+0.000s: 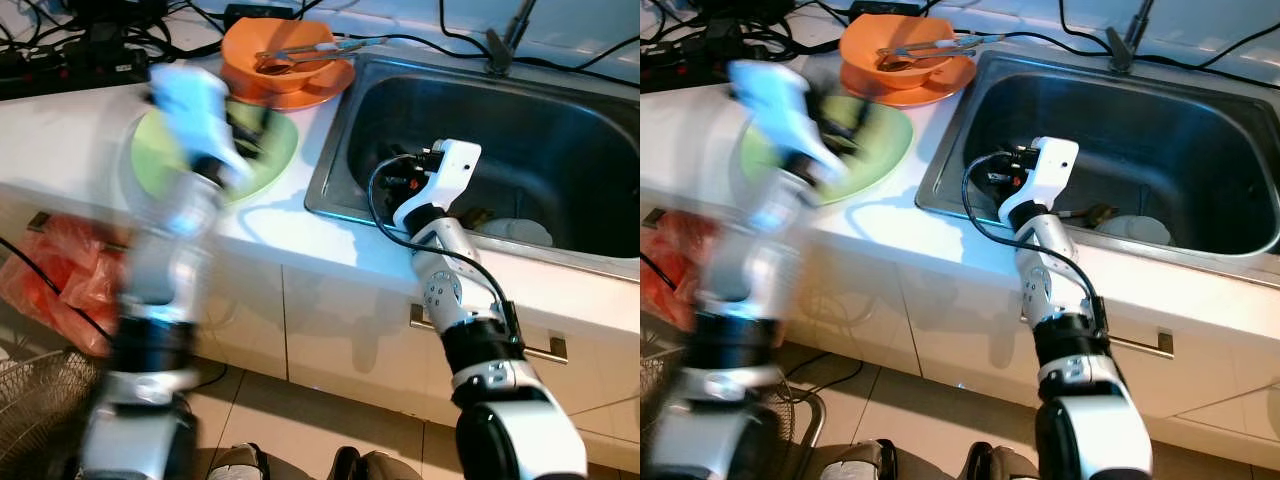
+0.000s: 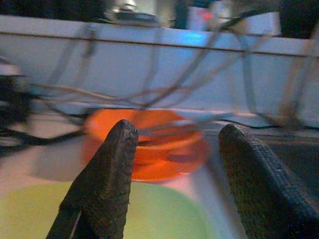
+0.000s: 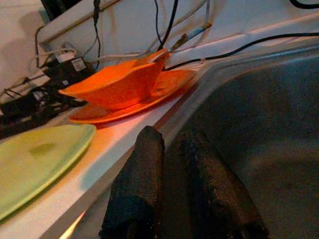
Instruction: Kitchen organization
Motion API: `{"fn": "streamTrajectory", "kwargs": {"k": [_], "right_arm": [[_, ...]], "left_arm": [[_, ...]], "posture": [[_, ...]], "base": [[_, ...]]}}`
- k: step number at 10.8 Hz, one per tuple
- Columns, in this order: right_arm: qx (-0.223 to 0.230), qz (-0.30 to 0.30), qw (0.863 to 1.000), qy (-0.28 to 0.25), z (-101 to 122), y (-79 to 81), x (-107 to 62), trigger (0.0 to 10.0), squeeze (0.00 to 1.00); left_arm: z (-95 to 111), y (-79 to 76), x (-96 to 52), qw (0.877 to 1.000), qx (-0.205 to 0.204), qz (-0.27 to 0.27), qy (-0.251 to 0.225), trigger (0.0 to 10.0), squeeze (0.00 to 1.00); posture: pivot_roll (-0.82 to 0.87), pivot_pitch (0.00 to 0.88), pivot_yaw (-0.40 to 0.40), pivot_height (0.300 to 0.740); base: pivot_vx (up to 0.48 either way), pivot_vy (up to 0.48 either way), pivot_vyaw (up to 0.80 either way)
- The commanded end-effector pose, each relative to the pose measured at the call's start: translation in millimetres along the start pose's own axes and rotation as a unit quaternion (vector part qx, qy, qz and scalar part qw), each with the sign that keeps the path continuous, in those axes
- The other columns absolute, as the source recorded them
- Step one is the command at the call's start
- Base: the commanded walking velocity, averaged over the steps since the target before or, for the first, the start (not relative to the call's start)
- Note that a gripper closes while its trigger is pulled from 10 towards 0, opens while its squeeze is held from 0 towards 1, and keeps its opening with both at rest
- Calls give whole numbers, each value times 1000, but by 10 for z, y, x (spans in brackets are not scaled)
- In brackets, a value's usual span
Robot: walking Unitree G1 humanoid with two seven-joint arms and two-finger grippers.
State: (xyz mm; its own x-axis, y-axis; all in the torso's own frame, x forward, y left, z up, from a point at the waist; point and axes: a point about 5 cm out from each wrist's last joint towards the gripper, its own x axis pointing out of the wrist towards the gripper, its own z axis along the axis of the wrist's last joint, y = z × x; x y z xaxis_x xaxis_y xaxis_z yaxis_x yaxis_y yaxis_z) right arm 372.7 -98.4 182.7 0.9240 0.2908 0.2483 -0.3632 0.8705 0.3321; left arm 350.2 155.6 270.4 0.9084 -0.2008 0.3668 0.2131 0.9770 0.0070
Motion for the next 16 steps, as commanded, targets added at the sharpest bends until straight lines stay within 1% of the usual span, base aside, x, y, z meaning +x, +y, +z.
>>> {"fn": "streamTrajectory", "kwargs": {"k": [1,2,3,5,6,7,9,11,12,14,16], "right_arm": [[18,4,1000,25,-122,6,-55,10000,0],[26,15,999,27,-150,60,-61,10000,0],[28,23,999,35,-183,95,-71,10000,0],[32,23,998,42,-203,103,-88,10000,0],[34,22,998,44,-211,103,-93,10000,0],[34,22,998,47,-221,104,-101,10000,0],[32,22,998,49,-223,101,-110,10000,0],[32,22,998,52,-229,103,-110,10000,0],[31,25,998,53,-237,119,-112,10000,0],[31,28,997,57,-249,130,-117,10000,0],[32,28,997,58,-258,137,-117,10000,0]], "left_arm": [[9,78,-16,1000,6,17,3,10000,0],[-28,295,-76,998,7,57,19,10000,1000],[-47,492,-158,995,14,89,36,10000,1000],[-41,769,-294,988,21,137,62,10000,1000],[-67,875,-350,984,19,160,80,10000,1000],[-108,948,-408,980,15,171,103,10000,0],[-145,1013,-491,975,-10,178,133,10000,0],[-192,1110,-605,963,-64,205,164,10000,0],[-203,1133,-645,957,-88,215,172,10000,0],[-205,1138,-692,944,-156,217,192,10000,0],[-212,1109,-687,938,-201,208,191,10000,0]], "posture": [[101,170,-48,740],[104,172,-46,740],[106,173,-47,740],[113,170,-44,740],[112,167,-43,740],[109,160,-41,740],[110,156,-41,740],[118,153,-40,740],[120,150,-41,740],[125,147,-38,740],[126,145,-35,740]], "base": [[0,0,0],[0,0,0],[0,0,0],[0,0,0],[0,0,0],[0,0,0],[0,0,0],[0,0,0],[0,0,0],[0,0,0],[0,0,0]]}}
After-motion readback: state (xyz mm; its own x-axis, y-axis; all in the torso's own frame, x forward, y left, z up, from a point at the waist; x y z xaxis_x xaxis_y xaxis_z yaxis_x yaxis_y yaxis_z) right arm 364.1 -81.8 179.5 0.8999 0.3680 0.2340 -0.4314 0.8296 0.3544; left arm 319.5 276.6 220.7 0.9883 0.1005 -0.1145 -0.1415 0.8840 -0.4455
